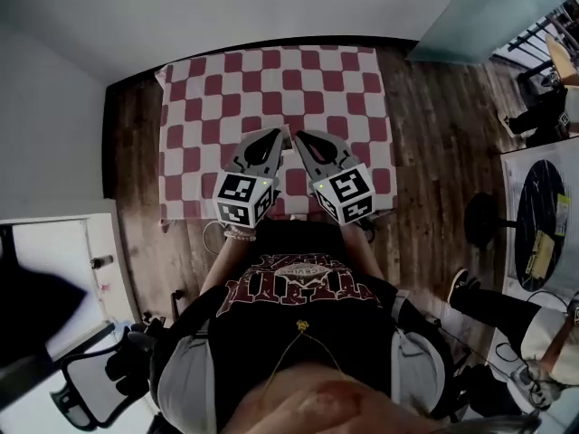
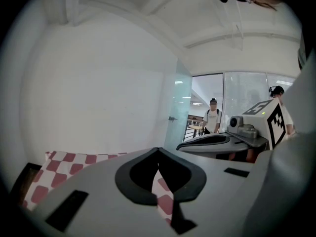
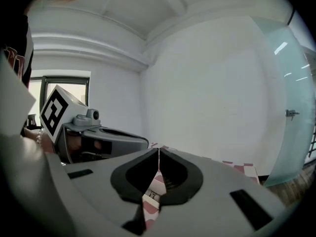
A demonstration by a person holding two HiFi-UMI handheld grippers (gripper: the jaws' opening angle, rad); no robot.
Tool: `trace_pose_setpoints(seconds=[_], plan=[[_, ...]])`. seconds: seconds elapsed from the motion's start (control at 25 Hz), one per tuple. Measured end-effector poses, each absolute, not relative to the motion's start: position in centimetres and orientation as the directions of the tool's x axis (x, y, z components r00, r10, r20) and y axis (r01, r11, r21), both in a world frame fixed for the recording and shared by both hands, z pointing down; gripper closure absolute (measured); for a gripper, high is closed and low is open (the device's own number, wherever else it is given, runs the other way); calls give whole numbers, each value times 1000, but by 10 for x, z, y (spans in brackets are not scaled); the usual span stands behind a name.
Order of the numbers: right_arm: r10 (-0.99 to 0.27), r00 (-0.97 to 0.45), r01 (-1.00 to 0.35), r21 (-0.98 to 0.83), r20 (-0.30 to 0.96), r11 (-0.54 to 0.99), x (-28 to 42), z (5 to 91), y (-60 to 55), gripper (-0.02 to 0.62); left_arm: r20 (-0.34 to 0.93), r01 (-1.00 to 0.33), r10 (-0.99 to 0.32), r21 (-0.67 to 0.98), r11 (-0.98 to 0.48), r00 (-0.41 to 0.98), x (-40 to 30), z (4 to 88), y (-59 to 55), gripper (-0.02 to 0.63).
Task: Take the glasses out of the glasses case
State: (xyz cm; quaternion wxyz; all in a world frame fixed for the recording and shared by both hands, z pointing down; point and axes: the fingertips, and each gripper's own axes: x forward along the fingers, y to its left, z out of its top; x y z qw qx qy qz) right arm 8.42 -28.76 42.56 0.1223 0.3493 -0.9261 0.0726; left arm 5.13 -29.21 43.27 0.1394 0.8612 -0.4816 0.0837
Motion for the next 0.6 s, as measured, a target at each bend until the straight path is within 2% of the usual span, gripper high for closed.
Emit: trace_pose_setpoints(seconds=[0.32,0.6], plan=[[-564,-771,-604,-59,294,795,45,434,-300,574,297,-897,-847,161,-411,441,3,439,-298,607],[-564,-763,-613,-74,316,787,15,440,-310,574,317,-893,-835,182,-411,449,-30,447,-305,608]])
